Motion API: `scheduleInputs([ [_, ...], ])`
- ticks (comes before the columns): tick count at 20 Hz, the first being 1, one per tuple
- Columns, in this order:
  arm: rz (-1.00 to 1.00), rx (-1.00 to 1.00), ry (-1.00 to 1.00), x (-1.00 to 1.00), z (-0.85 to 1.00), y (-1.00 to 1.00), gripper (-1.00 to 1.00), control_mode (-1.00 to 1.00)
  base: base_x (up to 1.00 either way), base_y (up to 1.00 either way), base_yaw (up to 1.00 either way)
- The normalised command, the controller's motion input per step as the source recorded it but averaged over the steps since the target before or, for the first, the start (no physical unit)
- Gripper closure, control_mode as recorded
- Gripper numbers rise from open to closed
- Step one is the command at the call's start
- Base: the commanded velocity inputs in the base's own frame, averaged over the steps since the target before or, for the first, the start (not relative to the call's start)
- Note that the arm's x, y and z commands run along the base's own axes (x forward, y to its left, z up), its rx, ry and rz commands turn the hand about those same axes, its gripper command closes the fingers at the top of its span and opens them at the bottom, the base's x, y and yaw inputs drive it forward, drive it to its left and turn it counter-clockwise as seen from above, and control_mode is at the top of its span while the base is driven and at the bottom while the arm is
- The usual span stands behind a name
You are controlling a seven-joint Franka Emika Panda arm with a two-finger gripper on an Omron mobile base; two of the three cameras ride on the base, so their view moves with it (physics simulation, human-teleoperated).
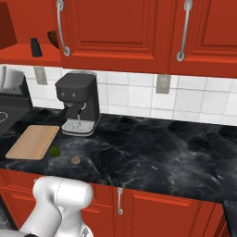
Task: Open the cabinet. Place the bowl and condiment on the counter. Then place the lime and garlic on the cutting board.
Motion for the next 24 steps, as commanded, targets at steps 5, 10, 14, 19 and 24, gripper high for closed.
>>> scheduleInputs([
  [5, 0.0, -0.12, 0.0, 0.0, 0.01, -0.17, -1.0, -1.0, 0.0, 0.0, 0.0],
  [10, 0.0, -0.04, 0.0, 0.06, 0.01, -0.12, -1.0, -1.0, 0.0, 0.0, 0.0],
  [14, 0.0, 0.0, 0.0, 0.03, 0.0, -0.17, -1.0, -1.0, 0.0, 0.0, 0.0],
  [19, 0.0, 0.0, 0.0, 0.1, 0.0, -0.07, -1.0, -1.0, 0.0, 0.0, 0.0],
  [24, 0.0, 0.0, 0.0, 0.21, 0.0, -0.07, -1.0, -1.0, 0.0, 0.0, 0.0],
])
